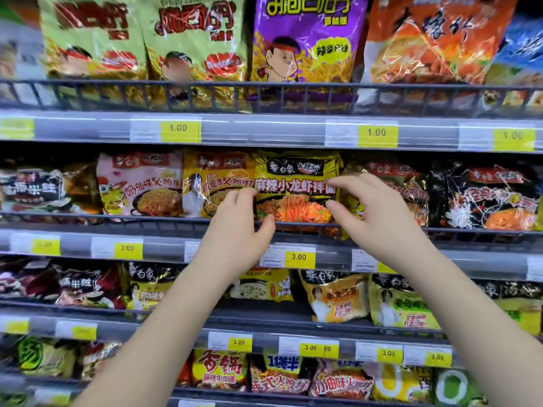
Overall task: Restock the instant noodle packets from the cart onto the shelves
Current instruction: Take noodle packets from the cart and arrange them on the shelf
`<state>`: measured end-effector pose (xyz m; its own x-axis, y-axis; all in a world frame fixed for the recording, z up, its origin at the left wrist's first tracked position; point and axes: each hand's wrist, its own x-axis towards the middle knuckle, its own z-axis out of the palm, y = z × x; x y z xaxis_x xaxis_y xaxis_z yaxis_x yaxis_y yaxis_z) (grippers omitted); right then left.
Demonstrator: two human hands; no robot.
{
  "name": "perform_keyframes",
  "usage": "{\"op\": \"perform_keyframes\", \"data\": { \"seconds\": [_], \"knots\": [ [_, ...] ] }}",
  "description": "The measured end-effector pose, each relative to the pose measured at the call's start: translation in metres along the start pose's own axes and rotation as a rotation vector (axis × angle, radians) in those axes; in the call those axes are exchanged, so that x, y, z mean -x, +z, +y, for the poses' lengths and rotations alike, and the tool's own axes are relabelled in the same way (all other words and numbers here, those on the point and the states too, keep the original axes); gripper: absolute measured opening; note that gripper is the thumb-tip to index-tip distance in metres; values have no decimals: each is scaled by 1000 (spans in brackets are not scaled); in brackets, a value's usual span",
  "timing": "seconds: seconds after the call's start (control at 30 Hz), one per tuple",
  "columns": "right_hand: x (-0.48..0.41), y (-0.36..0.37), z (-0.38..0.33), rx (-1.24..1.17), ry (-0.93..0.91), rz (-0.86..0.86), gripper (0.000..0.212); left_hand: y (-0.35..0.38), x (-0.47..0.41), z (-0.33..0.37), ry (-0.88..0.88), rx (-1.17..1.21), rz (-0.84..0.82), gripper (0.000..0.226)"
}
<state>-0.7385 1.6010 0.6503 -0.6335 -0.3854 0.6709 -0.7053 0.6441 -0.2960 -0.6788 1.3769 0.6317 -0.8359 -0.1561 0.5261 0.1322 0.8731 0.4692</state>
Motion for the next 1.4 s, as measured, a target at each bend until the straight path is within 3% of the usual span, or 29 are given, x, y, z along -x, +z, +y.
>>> {"op": "perform_keyframes", "data": {
  "seconds": [0.8,1.1,1.4],
  "knots": [
    [-19,18,-14,127,192,-117,53,14,-14,-5,33,92,60,46],
    [-1,23,-25,258,150,33,35,11,-12,-4,26,101,82,44],
    [4,27,-21,208,130,-11,36,12,-10,-2,22,114,90,45]
  ]
}}
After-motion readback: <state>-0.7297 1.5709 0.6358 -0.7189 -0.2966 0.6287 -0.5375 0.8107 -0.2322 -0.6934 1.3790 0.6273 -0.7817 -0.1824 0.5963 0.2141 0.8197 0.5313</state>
